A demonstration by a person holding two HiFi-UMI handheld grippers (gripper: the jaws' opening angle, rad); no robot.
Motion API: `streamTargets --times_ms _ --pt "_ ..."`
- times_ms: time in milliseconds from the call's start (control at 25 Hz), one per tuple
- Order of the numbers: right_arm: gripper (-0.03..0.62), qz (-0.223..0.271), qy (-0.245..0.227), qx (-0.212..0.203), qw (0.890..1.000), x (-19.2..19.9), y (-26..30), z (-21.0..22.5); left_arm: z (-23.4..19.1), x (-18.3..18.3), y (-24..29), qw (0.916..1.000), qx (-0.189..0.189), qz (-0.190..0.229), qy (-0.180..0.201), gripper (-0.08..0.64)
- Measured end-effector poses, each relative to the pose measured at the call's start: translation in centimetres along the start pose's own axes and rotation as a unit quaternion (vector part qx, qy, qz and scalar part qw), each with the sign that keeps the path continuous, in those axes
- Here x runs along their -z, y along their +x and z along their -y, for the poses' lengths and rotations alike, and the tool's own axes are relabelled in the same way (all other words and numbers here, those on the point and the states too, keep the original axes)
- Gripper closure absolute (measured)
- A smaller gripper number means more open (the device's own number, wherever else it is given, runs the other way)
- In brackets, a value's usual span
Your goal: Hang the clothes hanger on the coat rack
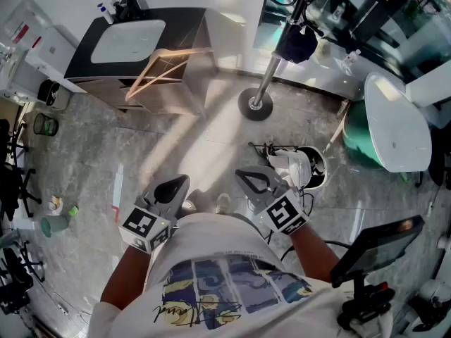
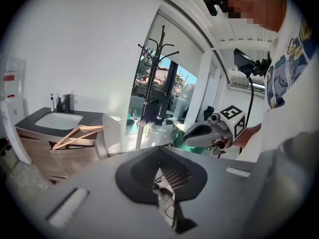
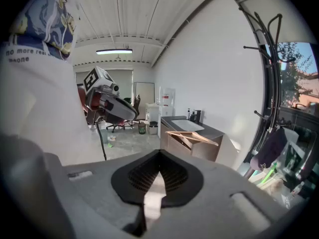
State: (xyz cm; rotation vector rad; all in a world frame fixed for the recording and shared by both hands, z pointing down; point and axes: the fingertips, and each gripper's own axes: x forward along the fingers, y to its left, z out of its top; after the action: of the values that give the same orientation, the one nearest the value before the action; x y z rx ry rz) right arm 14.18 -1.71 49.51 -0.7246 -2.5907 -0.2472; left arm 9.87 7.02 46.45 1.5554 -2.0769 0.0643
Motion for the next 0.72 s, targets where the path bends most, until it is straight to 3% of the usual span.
streamTargets --times_ms 360,720 --pt "0.592 0.006 -0.006 -0.016 1.000 -1.0 0.9 -1.5 -0.5 0.5 -1.2 1.0000 -0.006 0.007 0.004 0.558" --pt "0.592 0.016 0.005 -0.026 1.000 -1.7 1.4 -0.4 -1.8 0.5 -1.1 0.9997 -0.023 0.011 -0.003 0.558"
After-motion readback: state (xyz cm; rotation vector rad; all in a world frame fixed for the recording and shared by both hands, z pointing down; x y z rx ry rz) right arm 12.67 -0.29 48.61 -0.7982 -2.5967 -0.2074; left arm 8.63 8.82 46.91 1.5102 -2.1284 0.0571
